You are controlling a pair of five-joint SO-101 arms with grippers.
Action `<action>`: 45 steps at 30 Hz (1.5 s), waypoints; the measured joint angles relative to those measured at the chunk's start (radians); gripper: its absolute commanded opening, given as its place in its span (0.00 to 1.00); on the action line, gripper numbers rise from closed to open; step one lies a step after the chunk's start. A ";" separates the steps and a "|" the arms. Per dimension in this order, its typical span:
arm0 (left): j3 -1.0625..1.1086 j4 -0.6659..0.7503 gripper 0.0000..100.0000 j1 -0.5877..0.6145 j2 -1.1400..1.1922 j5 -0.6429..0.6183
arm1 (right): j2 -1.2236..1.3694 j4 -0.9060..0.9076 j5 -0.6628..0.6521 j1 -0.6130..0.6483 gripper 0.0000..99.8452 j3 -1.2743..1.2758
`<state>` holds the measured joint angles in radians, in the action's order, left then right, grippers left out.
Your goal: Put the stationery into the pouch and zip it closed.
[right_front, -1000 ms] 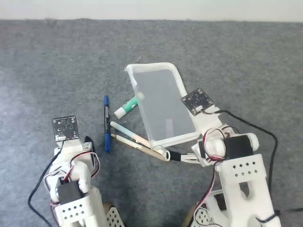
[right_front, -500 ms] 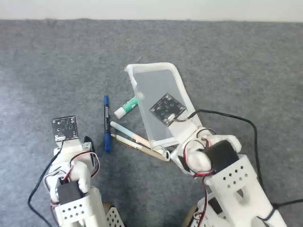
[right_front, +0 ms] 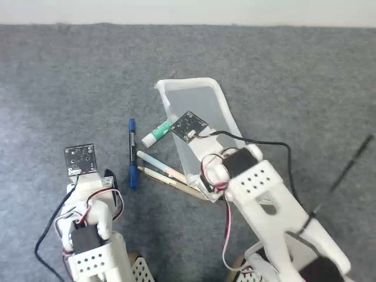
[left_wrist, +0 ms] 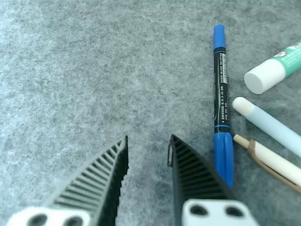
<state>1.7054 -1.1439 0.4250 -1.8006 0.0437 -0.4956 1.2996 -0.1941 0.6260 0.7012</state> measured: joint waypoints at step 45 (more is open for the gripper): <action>0.000 0.000 0.13 0.000 0.000 0.000 | 0.180 -0.190 0.008 -0.072 0.09 -0.080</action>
<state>1.7054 -1.1439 0.4250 -1.8006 0.0437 -0.3161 1.1093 -0.1864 0.5539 0.6214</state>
